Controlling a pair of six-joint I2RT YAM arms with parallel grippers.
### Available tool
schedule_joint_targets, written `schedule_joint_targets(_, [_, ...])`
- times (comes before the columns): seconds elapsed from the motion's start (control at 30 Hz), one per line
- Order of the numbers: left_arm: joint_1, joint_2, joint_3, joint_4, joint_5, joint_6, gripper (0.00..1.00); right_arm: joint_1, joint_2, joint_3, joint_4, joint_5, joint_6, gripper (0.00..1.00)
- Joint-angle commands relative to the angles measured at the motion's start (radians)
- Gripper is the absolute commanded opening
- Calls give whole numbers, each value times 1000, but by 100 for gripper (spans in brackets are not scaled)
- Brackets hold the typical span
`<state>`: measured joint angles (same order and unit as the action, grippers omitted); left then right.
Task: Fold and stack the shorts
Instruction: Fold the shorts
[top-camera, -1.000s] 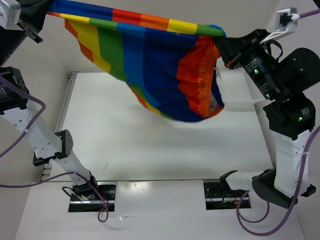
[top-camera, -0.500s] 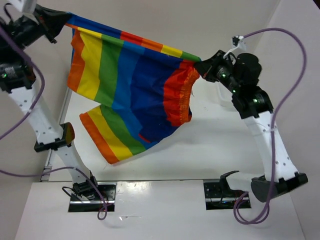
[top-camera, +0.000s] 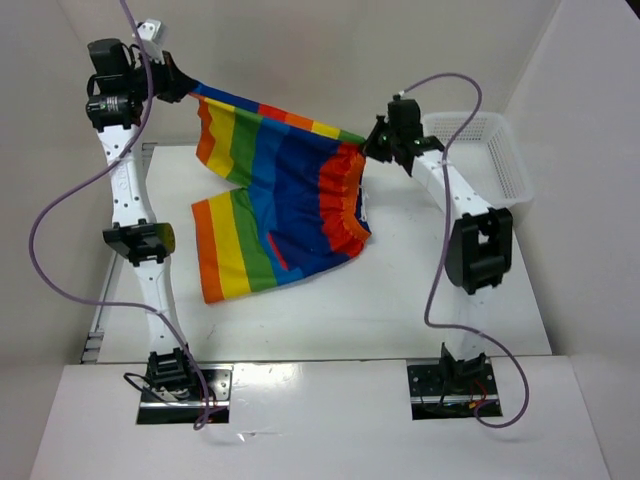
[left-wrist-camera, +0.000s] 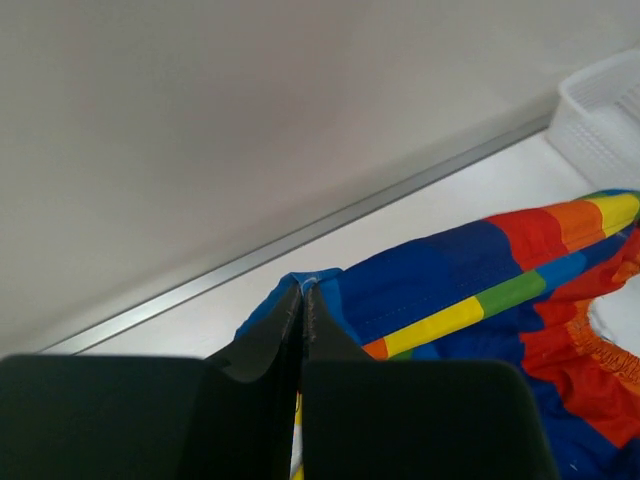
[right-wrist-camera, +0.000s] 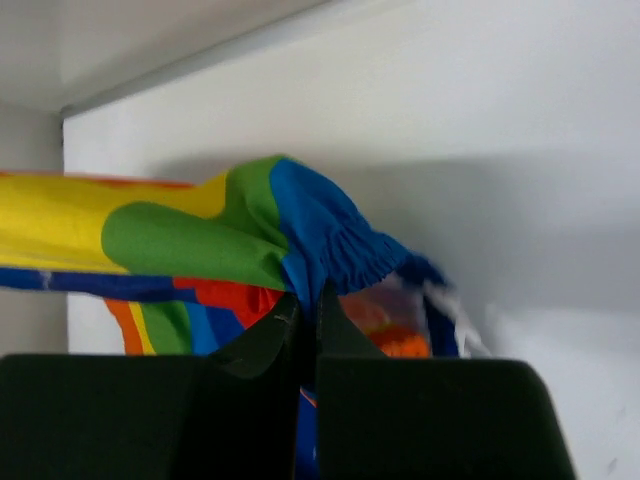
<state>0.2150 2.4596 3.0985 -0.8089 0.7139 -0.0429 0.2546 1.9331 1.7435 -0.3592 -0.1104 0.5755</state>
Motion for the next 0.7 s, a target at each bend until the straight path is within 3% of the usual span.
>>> schedule_joint_targets(0.0, [7,21,32,70,-151,43,0,-37,149,246,-15,92,-34,0])
schedule_joint_targets(0.17, [-11,55,32,57,-151,43,0,-28,378,610,-185,57,-34,0])
schedule_joint_targets(0.3, [-31,55,32,-35,-162,43,0,-17,445,722,-276,57,-66,0])
schedule_joint_targets(0.4, [-31,36,32,-113,-195,43,0,-17,349,598,-242,57,-75,0])
schedule_joint_targets(0.53, [-40,-22,32,-217,-246,43,0,-26,190,288,-100,34,-75,0])
schedule_joint_targets(0.67, [-75,-99,32,-277,-316,43,0,-35,97,151,-70,-3,-86,0])
